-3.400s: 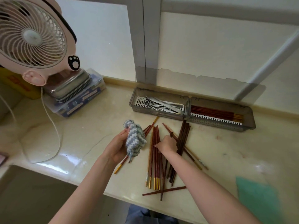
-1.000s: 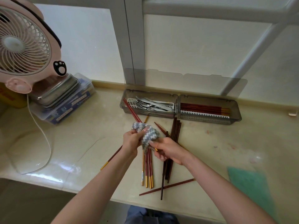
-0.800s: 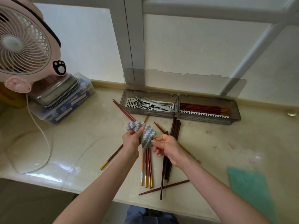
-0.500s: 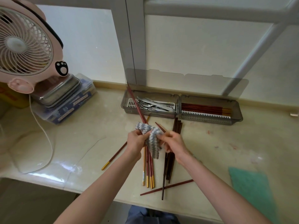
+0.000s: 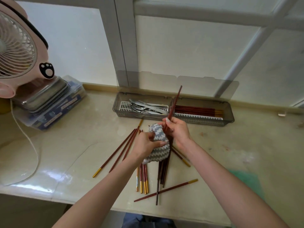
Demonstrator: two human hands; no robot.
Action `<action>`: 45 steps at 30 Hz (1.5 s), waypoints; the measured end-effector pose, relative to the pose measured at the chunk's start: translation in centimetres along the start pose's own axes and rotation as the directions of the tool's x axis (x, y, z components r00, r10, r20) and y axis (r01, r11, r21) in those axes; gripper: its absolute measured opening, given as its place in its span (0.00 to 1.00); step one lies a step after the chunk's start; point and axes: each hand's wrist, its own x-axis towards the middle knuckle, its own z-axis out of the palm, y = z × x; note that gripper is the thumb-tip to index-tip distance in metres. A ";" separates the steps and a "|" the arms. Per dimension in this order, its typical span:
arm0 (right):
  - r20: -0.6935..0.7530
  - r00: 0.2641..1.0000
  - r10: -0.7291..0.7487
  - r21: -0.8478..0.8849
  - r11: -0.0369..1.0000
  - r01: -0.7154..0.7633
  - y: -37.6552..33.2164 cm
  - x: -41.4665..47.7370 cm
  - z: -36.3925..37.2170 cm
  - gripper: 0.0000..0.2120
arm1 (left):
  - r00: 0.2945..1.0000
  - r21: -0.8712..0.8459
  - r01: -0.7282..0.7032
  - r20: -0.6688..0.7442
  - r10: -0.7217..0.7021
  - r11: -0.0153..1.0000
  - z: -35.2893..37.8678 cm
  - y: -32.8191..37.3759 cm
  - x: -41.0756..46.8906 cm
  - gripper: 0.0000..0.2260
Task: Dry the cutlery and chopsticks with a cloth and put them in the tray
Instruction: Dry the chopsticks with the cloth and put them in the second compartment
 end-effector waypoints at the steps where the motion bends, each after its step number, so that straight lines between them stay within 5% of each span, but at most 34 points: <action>1: -0.044 0.999 -0.019 0.019 1.000 0.019 -0.8 0.4 -0.6 0.07 | 1.000 -0.014 0.001 0.007 -0.001 1.000 0.0 0.3 0.0 0.12; 4: -0.243 0.960 -0.139 0.024 0.988 0.150 -4.5 2.3 -3.5 0.06 | 0.998 -0.102 0.050 0.046 -0.045 0.994 -0.4 0.4 0.2 0.14; 6: -0.320 0.886 -0.336 -0.286 0.926 0.248 -6.7 3.9 -6.0 0.05 | 0.993 -0.212 0.101 0.086 -0.084 0.972 -0.7 0.0 -0.3 0.11; 8: -0.251 0.828 -0.501 -0.678 0.702 0.219 -7.6 5.5 -8.6 0.06 | 0.989 -0.285 0.129 0.108 -0.101 0.950 -0.9 -0.3 -0.7 0.11; 10: -0.107 0.839 -0.533 -0.935 0.341 0.097 -7.2 7.1 -11.0 0.09 | 0.988 -0.333 0.136 0.113 -0.103 0.933 -1.2 -0.8 -0.7 0.12; 12: -0.009 0.888 -0.459 -0.997 0.069 0.026 -6.4 8.4 -13.1 0.13 | 0.987 -0.358 0.148 0.117 -0.113 0.922 -1.5 -0.9 -0.8 0.14; 14: -0.003 0.921 -0.390 -0.999 -0.037 -0.019 -6.0 9.5 -14.7 0.15 | 0.986 -0.373 0.152 0.116 -0.117 0.915 -1.7 -1.0 -0.7 0.15; 20: -0.012 0.871 -0.492 -1.000 -0.003 -0.016 -4.5 11.0 -14.2 0.23 | 0.984 -0.484 0.178 0.062 -0.169 0.857 -3.2 -1.4 -0.7 0.21; 23: 0.288 0.734 -0.615 -0.951 -0.090 0.297 -2.6 9.4 -10.5 0.21 | 0.977 -0.577 0.153 -0.034 -0.211 0.802 -4.3 -2.1 -1.6 0.14; 27: 0.619 0.666 -0.417 -0.751 -0.065 0.657 1.7 7.2 -4.2 0.14 | 0.949 -0.645 0.065 -0.195 -0.246 0.761 -7.4 -2.8 -2.7 0.08; 31: 0.699 0.700 -0.150 -0.714 -0.081 0.695 5.6 7.9 1.4 0.21 | 0.925 -0.645 -0.020 -0.301 -0.231 0.764 -10.2 -2.7 -3.2 0.07; 38: 0.628 0.778 -0.007 -0.720 -0.383 0.578 6.0 10.1 4.5 0.17 | 0.886 -0.682 -0.133 -0.406 -0.222 0.719 -13.3 -4.3 -5.1 0.10; 45: 0.736 0.669 0.104 -0.563 -0.454 0.691 4.4 10.5 3.7 0.14 | 0.860 -0.720 -0.123 -0.420 -0.288 0.683 -15.3 -6.9 -6.3 0.11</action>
